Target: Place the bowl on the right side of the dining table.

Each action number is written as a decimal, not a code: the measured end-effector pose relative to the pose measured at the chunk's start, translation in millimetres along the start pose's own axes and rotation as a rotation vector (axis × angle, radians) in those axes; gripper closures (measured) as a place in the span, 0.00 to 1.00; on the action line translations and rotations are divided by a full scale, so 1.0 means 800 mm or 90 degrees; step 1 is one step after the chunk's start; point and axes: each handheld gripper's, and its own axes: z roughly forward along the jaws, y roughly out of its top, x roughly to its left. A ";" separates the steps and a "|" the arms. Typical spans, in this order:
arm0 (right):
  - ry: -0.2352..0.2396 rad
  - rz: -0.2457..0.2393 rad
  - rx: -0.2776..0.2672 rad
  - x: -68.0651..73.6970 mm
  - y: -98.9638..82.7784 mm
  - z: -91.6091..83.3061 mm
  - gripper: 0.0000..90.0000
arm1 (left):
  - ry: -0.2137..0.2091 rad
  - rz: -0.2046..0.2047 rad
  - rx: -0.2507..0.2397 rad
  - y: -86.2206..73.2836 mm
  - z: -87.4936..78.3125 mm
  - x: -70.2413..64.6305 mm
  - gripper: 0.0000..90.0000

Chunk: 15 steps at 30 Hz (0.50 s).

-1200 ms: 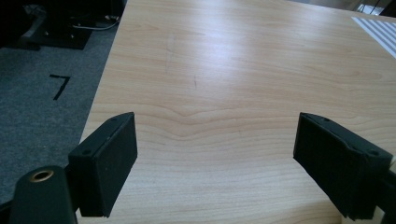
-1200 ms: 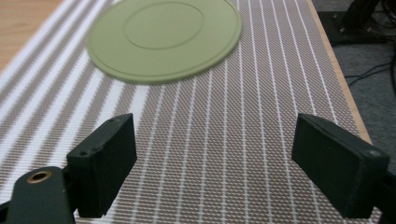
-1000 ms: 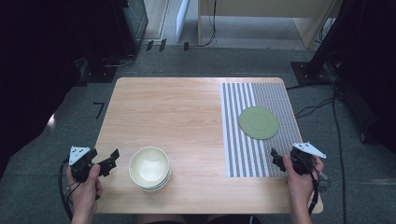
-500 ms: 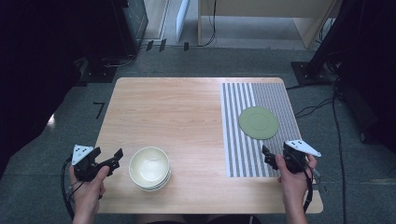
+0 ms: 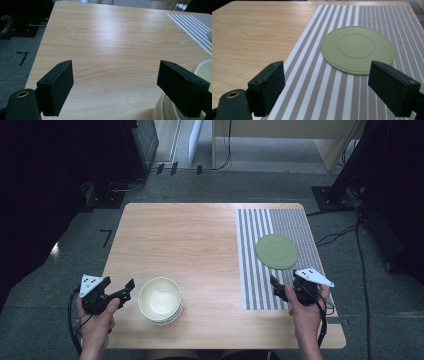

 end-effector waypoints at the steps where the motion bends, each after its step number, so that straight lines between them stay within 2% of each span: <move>1: 0.003 0.002 0.000 0.003 0.001 0.000 0.15 | 0.006 0.001 0.000 0.000 0.000 -0.001 0.15; 3: 0.012 -0.002 -0.002 0.009 0.002 0.000 0.15 | 0.014 -0.001 -0.005 0.001 0.000 -0.002 0.15; 7: 0.012 -0.005 -0.003 0.020 0.004 0.001 0.16 | 0.002 0.002 -0.007 0.002 -0.002 -0.003 0.16; 10: 0.023 -0.003 -0.007 0.028 0.006 0.002 0.16 | -0.003 0.004 -0.009 0.004 -0.004 -0.006 0.17; 12: 0.030 -0.006 -0.010 0.034 0.006 0.002 0.16 | 0.005 0.007 -0.013 0.005 -0.006 -0.008 0.17; 15: 0.034 -0.011 -0.013 0.044 0.008 0.003 0.17 | 0.010 0.008 -0.019 0.007 -0.008 -0.010 0.28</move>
